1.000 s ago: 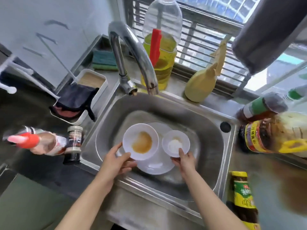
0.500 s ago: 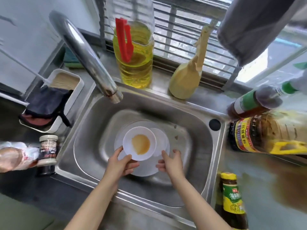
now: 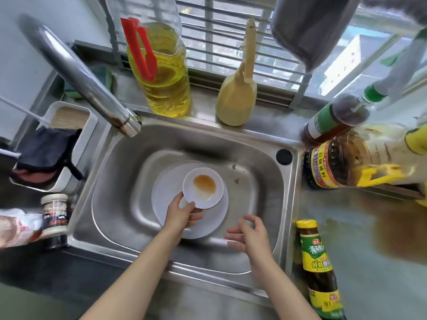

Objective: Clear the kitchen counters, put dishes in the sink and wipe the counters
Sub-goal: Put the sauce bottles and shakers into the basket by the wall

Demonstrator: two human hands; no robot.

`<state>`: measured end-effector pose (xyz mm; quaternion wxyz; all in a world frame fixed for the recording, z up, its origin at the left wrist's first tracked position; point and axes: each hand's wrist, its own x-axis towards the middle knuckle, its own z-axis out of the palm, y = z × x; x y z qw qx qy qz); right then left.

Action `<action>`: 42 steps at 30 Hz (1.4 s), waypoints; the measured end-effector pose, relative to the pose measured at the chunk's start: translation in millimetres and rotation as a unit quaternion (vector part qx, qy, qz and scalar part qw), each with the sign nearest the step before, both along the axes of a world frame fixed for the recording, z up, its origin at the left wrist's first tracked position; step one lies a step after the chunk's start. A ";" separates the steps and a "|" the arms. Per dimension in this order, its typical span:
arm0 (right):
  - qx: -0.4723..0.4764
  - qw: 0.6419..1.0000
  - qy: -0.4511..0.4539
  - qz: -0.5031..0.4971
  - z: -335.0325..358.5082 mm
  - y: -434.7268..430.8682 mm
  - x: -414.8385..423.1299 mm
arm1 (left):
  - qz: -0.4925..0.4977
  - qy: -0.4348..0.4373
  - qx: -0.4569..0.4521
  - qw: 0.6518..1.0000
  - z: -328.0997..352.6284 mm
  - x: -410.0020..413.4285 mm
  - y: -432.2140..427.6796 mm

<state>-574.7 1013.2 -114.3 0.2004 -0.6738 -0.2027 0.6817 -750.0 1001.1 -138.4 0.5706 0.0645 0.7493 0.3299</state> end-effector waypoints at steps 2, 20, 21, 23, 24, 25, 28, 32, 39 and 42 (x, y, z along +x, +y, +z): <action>-0.003 1.000 0.000 0.005 3.2 2.2 -2.1 | -0.028 0.023 -0.019 0.999 1.7 3.2 -2.5; 0.287 0.823 -0.472 0.133 88.6 -51.9 94.9 | -0.149 0.014 0.065 0.987 127.0 38.7 -93.1; 0.253 0.823 -0.486 0.148 86.3 -55.2 103.9 | -0.148 0.011 0.069 0.986 128.1 40.5 -97.7; 0.183 0.839 -0.478 0.183 81.6 -60.2 116.3 | -0.163 0.023 0.067 0.984 131.7 44.6 -104.5; 0.160 0.844 -0.472 0.197 78.6 -61.5 119.0 | -0.170 0.031 0.063 0.983 133.6 46.7 -107.5; 0.145 0.847 -0.468 0.206 76.4 -62.0 119.9 | -0.169 0.035 0.061 0.983 134.9 48.5 -110.4; 0.130 0.843 -0.466 0.235 73.0 -58.4 116.7 | -0.155 0.038 0.066 0.985 135.4 50.6 -115.8; 0.109 0.850 -0.445 0.260 77.0 -53.1 116.6 | -0.144 0.046 0.075 0.986 139.9 50.8 -121.7; 0.247 0.929 -0.187 0.202 111.2 -51.6 87.8 | -0.044 0.028 0.145 0.988 167.1 45.7 -119.7; 0.289 0.912 -0.126 0.264 130.2 -52.2 55.1 | 0.004 0.016 0.156 0.988 174.6 40.1 -118.9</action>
